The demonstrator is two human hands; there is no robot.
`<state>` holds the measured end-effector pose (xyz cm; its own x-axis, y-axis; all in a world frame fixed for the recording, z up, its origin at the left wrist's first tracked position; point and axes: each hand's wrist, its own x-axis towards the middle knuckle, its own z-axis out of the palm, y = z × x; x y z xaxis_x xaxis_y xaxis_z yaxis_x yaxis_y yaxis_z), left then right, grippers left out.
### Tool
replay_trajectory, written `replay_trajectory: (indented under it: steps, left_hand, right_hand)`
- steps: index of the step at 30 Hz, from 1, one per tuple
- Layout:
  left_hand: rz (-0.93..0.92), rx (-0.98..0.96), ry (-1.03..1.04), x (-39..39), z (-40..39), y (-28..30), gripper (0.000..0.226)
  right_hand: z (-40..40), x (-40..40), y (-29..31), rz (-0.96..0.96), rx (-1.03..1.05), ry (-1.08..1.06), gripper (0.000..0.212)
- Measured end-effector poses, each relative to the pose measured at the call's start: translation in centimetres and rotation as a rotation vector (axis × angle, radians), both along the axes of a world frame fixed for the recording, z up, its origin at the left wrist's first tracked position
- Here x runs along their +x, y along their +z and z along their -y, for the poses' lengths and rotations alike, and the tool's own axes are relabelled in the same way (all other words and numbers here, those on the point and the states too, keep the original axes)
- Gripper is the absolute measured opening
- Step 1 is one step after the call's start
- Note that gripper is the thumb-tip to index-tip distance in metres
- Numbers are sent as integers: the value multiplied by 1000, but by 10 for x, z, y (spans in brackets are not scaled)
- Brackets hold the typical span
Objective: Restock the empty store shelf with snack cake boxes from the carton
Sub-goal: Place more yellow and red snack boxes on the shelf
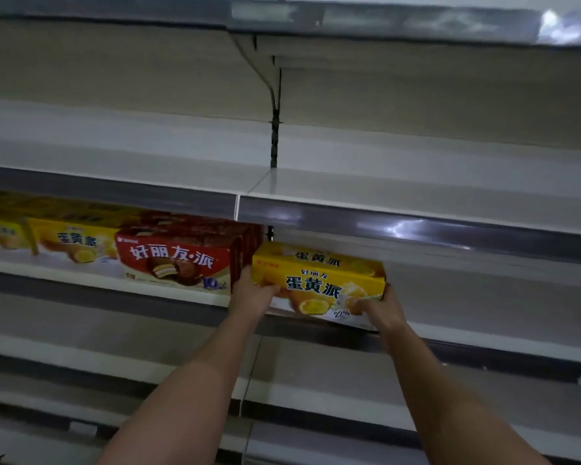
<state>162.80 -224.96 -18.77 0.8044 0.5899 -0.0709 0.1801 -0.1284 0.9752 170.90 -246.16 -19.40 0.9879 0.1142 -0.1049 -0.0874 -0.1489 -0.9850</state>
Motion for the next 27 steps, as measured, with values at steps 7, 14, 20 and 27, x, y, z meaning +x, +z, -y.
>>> replay_trajectory:
  steps: [7, 14, 20, 27]
  left_hand:
    - [-48, 116, -29, 37, -19, -31, 73]
    - [-197, 473, 75, 57, -25, -29, 55]
    - [-104, 422, 125, 86, -32, -40, 42]
    - [20, 217, 90, 112, -32, -46, 58]
  right_hand:
    - [-5, 25, -11, 66, -406, 65, 56]
    - [-14, 47, -19, 99, -421, 26, 59]
    - [-23, 72, -28, 95, -342, -34, 50]
    - [-46, 97, -33, 176, -378, -154, 61]
